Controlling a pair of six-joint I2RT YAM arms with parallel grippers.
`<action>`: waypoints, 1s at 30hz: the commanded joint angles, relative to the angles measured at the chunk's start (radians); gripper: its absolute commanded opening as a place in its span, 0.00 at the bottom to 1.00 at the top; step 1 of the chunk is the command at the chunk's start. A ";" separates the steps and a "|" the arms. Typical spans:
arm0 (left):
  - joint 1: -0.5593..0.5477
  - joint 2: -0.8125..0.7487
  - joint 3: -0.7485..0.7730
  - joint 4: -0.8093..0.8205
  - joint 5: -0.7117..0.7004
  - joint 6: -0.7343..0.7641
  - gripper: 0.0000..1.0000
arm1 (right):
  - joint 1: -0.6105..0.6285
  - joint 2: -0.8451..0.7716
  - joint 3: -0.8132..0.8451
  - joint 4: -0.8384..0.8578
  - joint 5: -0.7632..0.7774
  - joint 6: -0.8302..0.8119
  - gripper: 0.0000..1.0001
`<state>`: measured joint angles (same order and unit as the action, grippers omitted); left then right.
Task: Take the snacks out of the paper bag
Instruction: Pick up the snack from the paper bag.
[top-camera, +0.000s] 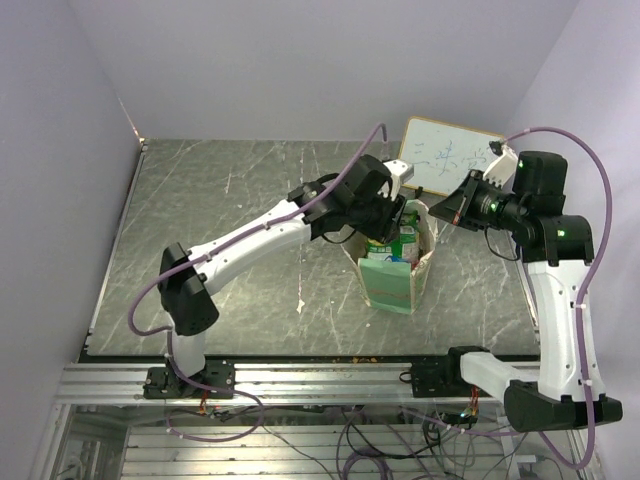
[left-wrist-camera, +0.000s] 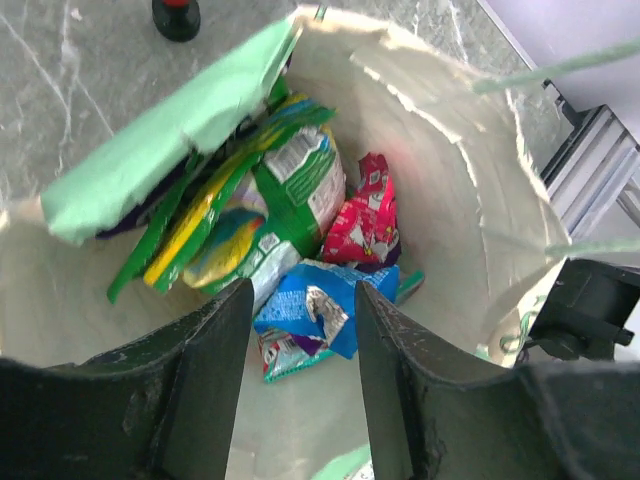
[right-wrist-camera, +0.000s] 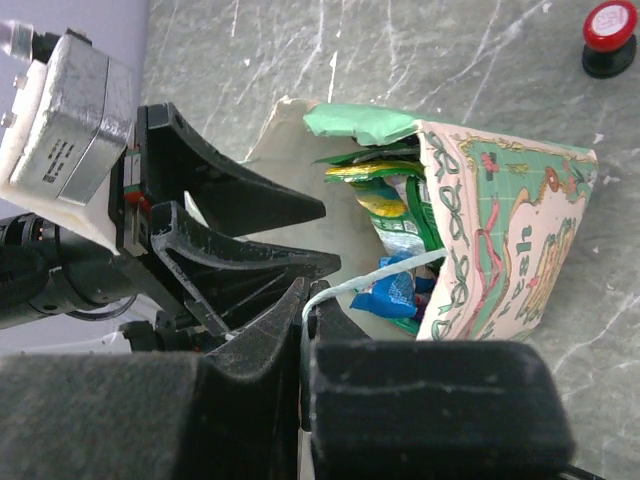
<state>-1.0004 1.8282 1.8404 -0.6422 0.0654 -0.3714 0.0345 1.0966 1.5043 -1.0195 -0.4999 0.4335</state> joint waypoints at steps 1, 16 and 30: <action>-0.004 0.060 0.131 -0.034 0.015 0.108 0.55 | 0.004 -0.034 0.015 0.026 0.039 0.034 0.00; 0.011 0.263 0.347 -0.108 0.065 0.261 0.59 | 0.005 -0.040 0.034 0.011 0.057 0.023 0.00; 0.032 0.307 0.377 -0.139 -0.009 0.308 0.70 | 0.005 -0.043 0.035 -0.022 0.063 -0.006 0.00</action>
<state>-0.9821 2.1078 2.1872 -0.7681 0.0788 -0.0925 0.0345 1.0760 1.5089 -1.0679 -0.4324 0.4427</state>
